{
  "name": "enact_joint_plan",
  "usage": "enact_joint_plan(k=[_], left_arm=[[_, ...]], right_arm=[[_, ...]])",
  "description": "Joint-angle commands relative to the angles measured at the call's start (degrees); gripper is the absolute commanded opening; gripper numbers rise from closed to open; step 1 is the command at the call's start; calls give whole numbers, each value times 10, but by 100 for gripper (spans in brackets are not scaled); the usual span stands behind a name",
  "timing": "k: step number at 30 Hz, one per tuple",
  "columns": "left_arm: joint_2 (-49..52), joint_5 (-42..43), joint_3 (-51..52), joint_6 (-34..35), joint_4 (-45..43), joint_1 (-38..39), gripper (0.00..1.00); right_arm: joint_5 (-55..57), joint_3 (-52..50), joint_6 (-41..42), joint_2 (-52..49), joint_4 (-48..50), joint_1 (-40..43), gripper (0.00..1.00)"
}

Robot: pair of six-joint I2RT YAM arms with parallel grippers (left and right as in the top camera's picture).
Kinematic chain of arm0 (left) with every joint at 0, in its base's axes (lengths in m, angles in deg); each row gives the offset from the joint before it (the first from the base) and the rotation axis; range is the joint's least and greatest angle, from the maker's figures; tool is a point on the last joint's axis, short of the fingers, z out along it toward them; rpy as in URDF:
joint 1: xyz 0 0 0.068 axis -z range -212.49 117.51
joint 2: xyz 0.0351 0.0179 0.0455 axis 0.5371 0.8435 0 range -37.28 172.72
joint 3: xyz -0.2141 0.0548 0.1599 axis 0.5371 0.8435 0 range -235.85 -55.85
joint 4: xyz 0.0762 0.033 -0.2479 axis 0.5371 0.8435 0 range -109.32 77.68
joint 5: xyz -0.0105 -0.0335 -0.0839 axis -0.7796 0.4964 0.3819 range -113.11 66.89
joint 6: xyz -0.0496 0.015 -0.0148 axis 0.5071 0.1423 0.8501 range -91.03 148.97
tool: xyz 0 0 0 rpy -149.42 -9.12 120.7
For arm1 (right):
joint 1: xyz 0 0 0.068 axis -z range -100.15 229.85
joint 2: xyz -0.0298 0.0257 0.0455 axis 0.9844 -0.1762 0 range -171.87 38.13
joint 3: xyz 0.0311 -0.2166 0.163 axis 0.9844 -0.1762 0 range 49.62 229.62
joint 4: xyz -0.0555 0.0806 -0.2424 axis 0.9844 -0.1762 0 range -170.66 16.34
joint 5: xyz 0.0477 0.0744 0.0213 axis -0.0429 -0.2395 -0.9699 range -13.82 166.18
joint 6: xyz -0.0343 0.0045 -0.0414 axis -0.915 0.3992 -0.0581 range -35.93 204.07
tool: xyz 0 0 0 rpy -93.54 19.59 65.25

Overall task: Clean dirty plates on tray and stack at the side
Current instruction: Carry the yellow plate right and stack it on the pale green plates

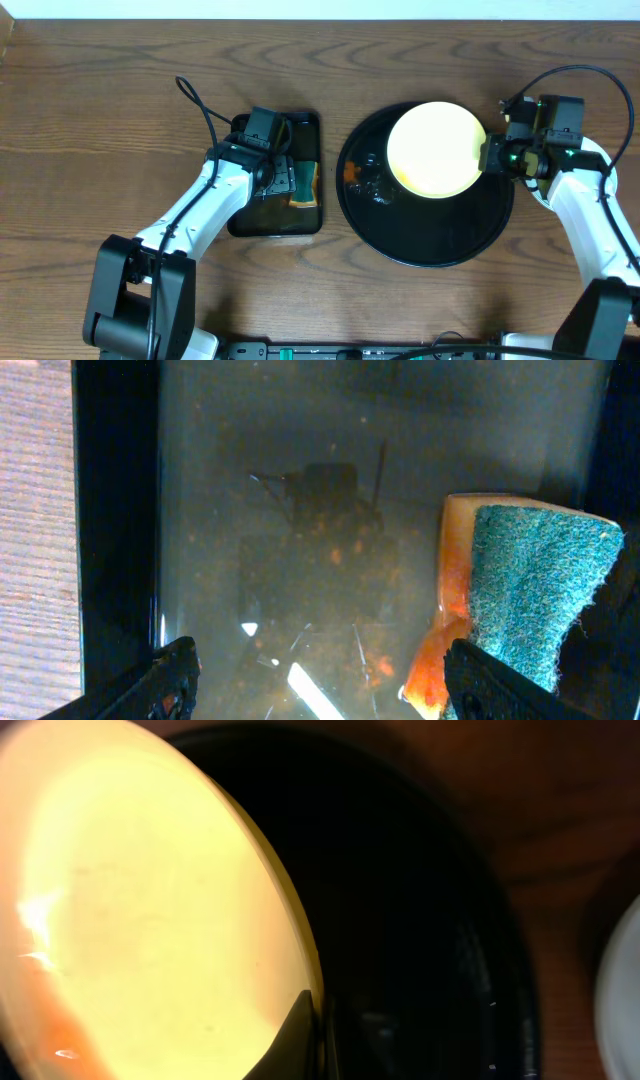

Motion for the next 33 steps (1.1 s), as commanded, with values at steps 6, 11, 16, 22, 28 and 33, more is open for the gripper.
enact_joint_plan(k=[6,11,16,22,28,33], left_arm=[[0,-11,-5,4,1,0,79],[0,-11,-5,4,1,0,79],[0,-11,-5,4,1,0,80],[0,-11,-5,4,1,0,79],[0,-11,-5,4,1,0,79],[0,-11,-5,4,1,0,79]], right_arm=[[138,1,-78,61,3,-22,1],[256,1,-97,89,26,-70,1],[360,1,-125,109,45,-150,1],[449,1,-126,110,73,-245,1],[474,1,-126,110,93,-274,1],[476,1,-124,110,94,-274,1]])
